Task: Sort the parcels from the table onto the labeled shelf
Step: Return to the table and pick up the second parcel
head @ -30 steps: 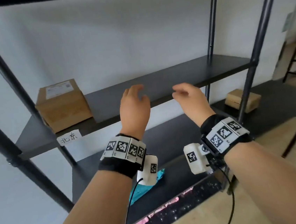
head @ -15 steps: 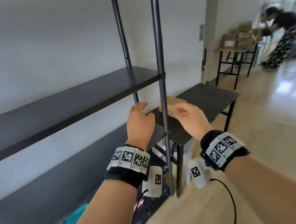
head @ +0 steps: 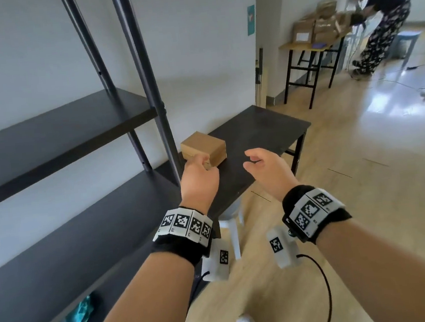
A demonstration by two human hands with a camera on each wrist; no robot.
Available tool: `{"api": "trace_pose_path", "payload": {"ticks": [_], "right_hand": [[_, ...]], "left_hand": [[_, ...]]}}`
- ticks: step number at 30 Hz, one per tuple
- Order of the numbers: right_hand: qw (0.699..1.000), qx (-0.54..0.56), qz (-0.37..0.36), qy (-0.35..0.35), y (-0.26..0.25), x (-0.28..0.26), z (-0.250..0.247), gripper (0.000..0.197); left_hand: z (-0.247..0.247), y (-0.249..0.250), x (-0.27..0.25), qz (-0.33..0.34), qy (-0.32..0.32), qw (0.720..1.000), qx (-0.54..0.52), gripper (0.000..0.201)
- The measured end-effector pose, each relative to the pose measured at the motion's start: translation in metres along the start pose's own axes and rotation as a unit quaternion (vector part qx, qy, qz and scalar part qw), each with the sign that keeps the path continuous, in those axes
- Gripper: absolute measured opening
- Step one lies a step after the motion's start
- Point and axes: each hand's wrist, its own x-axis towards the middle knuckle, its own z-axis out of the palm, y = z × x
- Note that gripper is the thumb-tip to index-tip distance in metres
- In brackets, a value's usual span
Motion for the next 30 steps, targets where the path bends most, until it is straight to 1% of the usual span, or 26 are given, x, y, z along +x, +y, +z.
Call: {"api": "trace_pose_path", "payload": {"ticks": [3, 4, 6, 10, 16, 20, 25, 27, 30], "right_hand": [[1.0, -0.017, 0.012, -0.011, 0.018, 0.05, -0.004, 0.043], [1.0, -0.02, 0.011, -0.015, 0.02, 0.057, -0.004, 0.044], [0.999, -0.032, 0.017, -0.029, 0.027, 0.089, -0.004, 0.044], [0.996, -0.059, 0.032, -0.061, 0.039, 0.148, -0.003, 0.046], [0.992, -0.072, 0.043, -0.09, 0.058, 0.22, 0.004, 0.047], [0.989, -0.074, 0.033, -0.12, 0.067, 0.266, 0.015, 0.047], [0.979, -0.085, 0.0, -0.188, 0.076, 0.332, 0.042, 0.047], [0.97, -0.098, -0.013, -0.222, 0.084, 0.36, 0.055, 0.047], [0.953, -0.12, -0.031, -0.277, 0.096, 0.396, 0.069, 0.049]], "left_hand": [[0.029, -0.002, 0.046, -0.019, 0.0, 1.0, 0.005, 0.046], [0.032, -0.004, 0.053, -0.021, -0.002, 1.0, 0.009, 0.045], [0.049, -0.007, 0.081, -0.035, -0.011, 0.999, 0.012, 0.044], [0.079, -0.013, 0.135, -0.084, -0.018, 0.996, 0.011, 0.046], [0.105, -0.021, 0.196, -0.134, -0.014, 0.991, 0.024, 0.047], [0.117, -0.034, 0.229, -0.161, -0.008, 0.987, 0.024, 0.048], [0.134, -0.058, 0.271, -0.224, 0.012, 0.974, 0.023, 0.049], [0.144, -0.065, 0.288, -0.254, 0.027, 0.967, 0.016, 0.05], [0.158, -0.071, 0.31, -0.303, 0.047, 0.952, 0.004, 0.045]]}}
